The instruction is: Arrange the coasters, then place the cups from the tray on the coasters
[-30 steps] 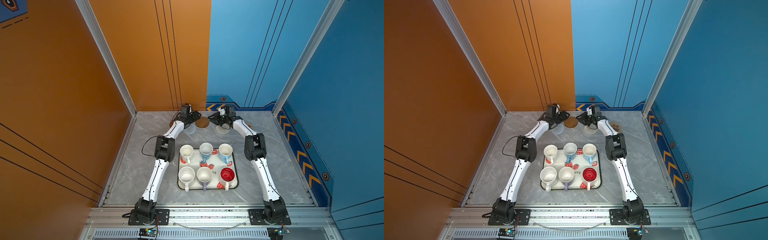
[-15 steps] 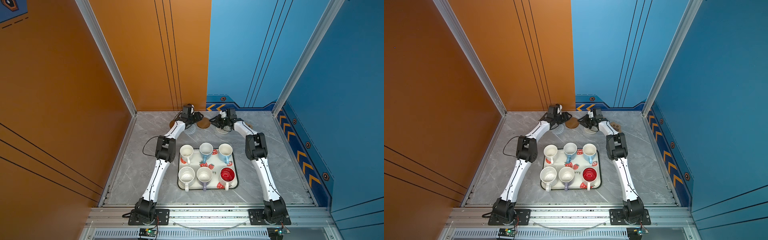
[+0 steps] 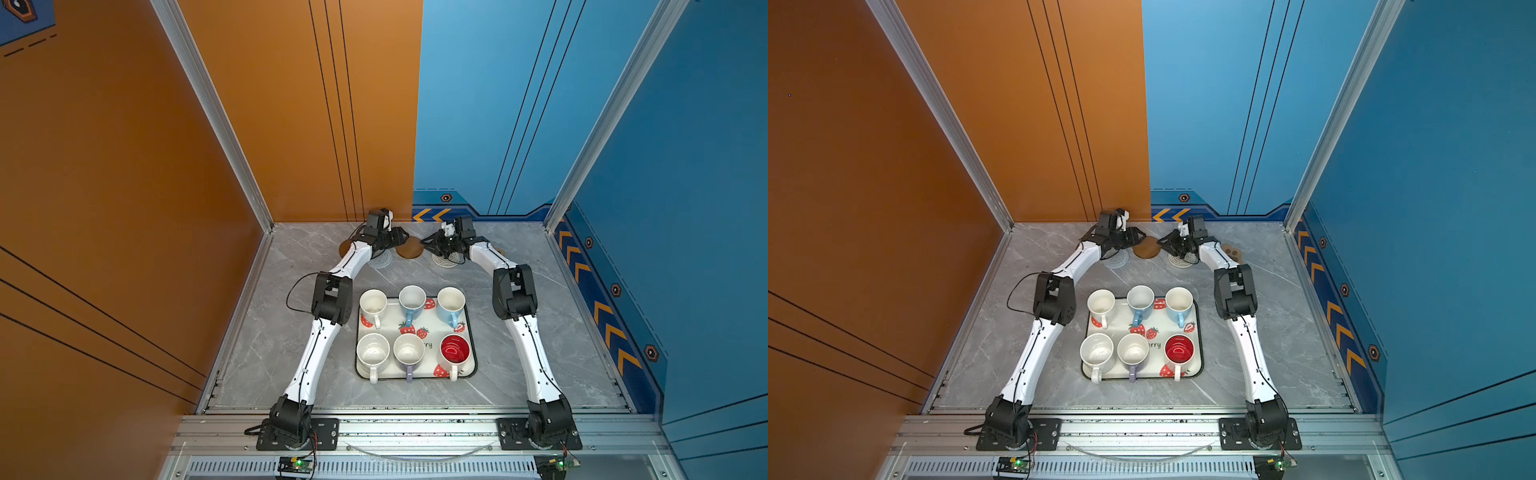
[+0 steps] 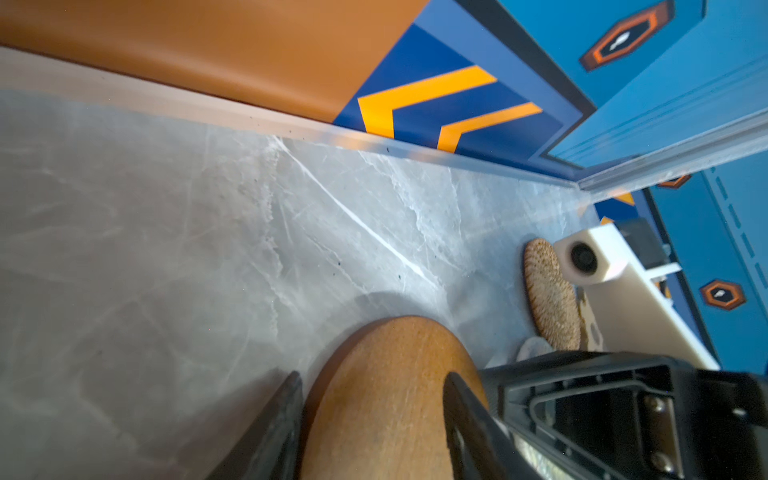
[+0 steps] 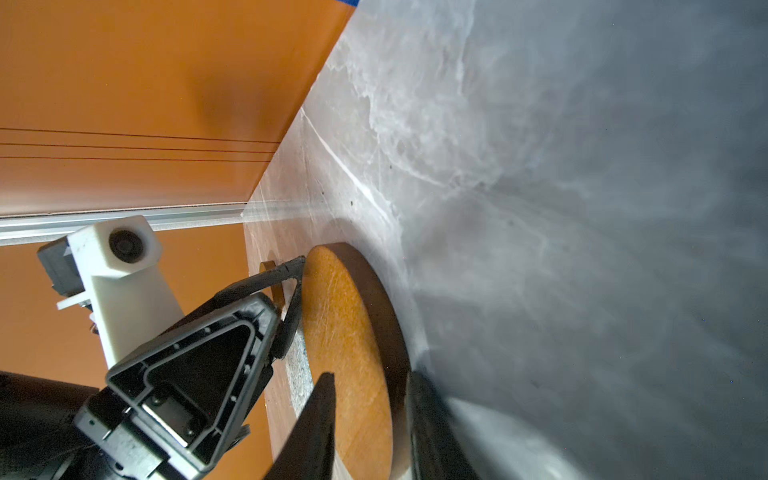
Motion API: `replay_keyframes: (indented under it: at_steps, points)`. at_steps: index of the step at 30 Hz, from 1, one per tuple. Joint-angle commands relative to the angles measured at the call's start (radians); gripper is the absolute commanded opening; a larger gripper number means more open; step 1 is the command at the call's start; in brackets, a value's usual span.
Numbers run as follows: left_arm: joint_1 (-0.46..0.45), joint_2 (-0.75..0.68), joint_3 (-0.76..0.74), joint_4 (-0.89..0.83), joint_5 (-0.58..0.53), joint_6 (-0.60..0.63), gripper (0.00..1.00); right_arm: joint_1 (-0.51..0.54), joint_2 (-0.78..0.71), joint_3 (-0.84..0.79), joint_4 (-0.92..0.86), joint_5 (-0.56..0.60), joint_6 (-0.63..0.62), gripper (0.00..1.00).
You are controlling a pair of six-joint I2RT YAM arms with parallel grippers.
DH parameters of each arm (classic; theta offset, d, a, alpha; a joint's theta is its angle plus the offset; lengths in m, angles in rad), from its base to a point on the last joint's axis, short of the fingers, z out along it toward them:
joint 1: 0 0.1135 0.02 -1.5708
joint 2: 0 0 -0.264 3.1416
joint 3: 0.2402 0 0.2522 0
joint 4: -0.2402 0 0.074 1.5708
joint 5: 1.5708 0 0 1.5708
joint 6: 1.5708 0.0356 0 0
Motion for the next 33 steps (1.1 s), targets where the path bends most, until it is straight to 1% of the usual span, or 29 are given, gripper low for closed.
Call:
replay_keyframes:
  at_steps: [1, 10, 12, 17, 23, 28, 33]
  points:
    - [-0.028, -0.020, -0.008, -0.173, 0.018, 0.070, 0.55, 0.014, -0.073, -0.038, -0.024, -0.027, -0.029, 0.27]
    - [-0.042, -0.045, -0.019, -0.243, 0.005, 0.121, 0.53, 0.025, -0.113, -0.082, -0.041, -0.036, -0.058, 0.25]
    - [-0.045, -0.049, -0.021, -0.257, 0.000, 0.129, 0.51, 0.026, -0.124, -0.095, -0.044, -0.037, -0.065, 0.25]
    - [-0.041, -0.064, -0.037, -0.285, -0.041, 0.152, 0.51, 0.033, -0.149, -0.138, -0.048, -0.039, -0.076, 0.24]
    - [-0.033, -0.089, -0.042, -0.295, -0.093, 0.163, 0.54, 0.045, -0.161, -0.159, -0.046, -0.038, -0.082, 0.24]
    - [-0.033, -0.093, -0.014, -0.295, -0.109, 0.166, 0.61, 0.047, -0.163, -0.156, -0.047, -0.032, -0.081, 0.24]
    - [-0.036, -0.092, 0.026, -0.294, -0.127, 0.166, 0.66, 0.042, -0.172, -0.156, -0.046, -0.027, -0.081, 0.24]
